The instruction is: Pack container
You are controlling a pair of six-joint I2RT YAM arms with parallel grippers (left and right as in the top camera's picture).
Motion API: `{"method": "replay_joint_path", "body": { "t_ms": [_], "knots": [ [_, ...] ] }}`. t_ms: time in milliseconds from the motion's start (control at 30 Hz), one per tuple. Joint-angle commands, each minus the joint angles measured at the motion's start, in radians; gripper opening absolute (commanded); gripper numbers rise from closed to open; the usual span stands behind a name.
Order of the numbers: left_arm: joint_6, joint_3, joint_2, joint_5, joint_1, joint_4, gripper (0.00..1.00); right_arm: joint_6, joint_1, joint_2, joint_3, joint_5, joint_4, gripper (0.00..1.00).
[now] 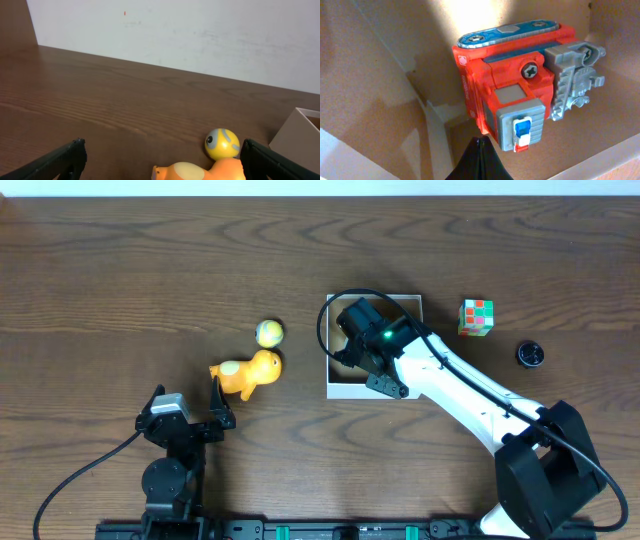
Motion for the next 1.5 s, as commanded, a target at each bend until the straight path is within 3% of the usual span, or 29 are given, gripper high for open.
{"method": "replay_joint_path", "body": {
  "t_ms": [0,300,800,1467],
  "knots": [
    [0.017,-0.021,-0.006,-0.008,0.000,-0.037,0.98,-0.021,0.000,0.002,0.000,-0.027,0.000,0.01],
    [0.017,-0.021,-0.006,-0.008,0.000,-0.037,0.98,0.008,0.011,0.002,0.043,-0.119,0.017,0.01],
    [0.017,-0.021,-0.006,-0.008,0.000,-0.037,0.98,0.140,-0.013,0.002,0.045,-0.112,0.299,0.01],
    [0.017,-0.021,-0.006,-0.008,0.000,-0.037,0.98,0.101,-0.063,0.002,-0.065,-0.111,0.285,0.01]
  ]
}}
